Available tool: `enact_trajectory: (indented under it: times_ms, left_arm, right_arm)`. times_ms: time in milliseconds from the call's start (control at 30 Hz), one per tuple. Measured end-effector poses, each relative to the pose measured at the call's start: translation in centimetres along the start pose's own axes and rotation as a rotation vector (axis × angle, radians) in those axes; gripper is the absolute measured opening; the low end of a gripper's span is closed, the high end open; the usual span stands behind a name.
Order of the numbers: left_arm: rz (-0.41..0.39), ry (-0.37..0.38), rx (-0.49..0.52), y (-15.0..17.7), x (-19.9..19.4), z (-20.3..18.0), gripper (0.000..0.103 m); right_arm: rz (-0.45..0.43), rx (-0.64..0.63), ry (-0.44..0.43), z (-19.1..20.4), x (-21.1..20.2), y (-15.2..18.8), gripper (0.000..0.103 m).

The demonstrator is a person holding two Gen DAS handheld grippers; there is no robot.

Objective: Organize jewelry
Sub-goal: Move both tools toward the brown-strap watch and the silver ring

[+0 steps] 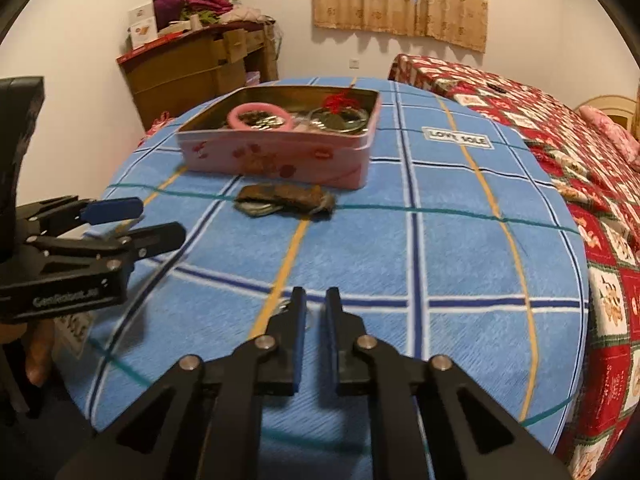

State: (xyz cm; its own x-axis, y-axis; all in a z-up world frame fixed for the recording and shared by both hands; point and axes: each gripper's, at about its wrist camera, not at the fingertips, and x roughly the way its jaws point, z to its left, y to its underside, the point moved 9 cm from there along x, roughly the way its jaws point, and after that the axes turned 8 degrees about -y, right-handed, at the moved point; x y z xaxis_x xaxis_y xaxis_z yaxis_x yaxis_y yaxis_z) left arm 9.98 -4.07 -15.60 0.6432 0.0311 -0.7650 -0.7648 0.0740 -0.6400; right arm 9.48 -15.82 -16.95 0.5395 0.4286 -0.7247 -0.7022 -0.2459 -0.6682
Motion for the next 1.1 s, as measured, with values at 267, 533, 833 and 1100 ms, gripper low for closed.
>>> enact_trajectory:
  times_ms: [267,533,833,1100]
  left_arm:
    - [0.006,0.02,0.03,-1.1,1.0,-1.4,0.068]
    - [0.007,0.034,0.053,-1.9,1.6,-2.2,0.068]
    - [0.015,0.05,0.089,-2.6,2.7,-4.0,0.068]
    - [0.031,0.048,0.105,-3.7,4.5,-4.8,0.068]
  right_arm:
    - [-0.016,0.045,0.008,-1.9,0.1,-0.6,0.008]
    - [-0.039,0.051,-0.007,-2.1,-0.3,-1.3,0.013]
    - [-0.021,0.056,-0.026,-2.0,-0.2,-0.6,0.043]
    - [-0.011,0.03,-0.02,-1.8,0.0,-0.4,0.043]
